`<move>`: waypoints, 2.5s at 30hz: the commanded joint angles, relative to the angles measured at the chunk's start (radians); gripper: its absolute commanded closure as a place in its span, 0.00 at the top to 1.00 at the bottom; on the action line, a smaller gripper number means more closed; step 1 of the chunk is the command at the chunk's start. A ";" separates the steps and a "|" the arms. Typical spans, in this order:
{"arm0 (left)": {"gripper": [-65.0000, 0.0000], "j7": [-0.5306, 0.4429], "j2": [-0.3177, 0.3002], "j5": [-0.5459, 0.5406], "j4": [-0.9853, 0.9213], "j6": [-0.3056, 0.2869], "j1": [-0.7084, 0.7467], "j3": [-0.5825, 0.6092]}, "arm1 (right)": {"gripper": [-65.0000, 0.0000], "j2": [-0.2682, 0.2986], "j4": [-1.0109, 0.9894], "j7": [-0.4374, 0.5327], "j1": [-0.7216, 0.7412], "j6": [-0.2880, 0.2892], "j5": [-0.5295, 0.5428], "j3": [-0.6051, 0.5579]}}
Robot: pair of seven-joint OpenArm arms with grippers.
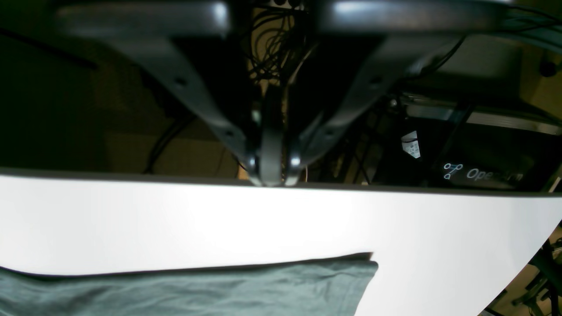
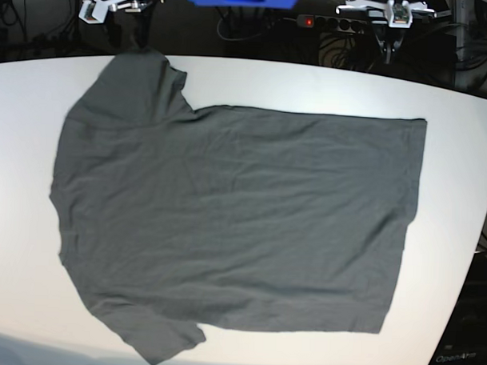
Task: Fold the T-shirt properly
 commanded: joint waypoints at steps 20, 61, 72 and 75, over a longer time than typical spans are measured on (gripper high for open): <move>0.02 -0.028 -0.002 -0.002 0.013 0.007 0.014 -0.002 | 0.54 0.015 0.010 0.029 0.002 0.153 0.006 0.004; 0.02 0.577 -0.042 -0.114 0.472 -0.118 0.036 -0.123 | 0.01 0.021 0.008 0.023 0.014 0.153 0.004 0.004; 0.09 1.270 -0.088 -0.236 0.530 -0.661 -0.283 -0.525 | 0.01 0.038 0.006 0.020 0.014 0.153 0.001 0.004; 0.10 1.367 -0.091 -0.224 0.480 -0.703 -0.374 -0.631 | 0.01 0.041 0.006 0.020 0.014 0.153 0.001 0.004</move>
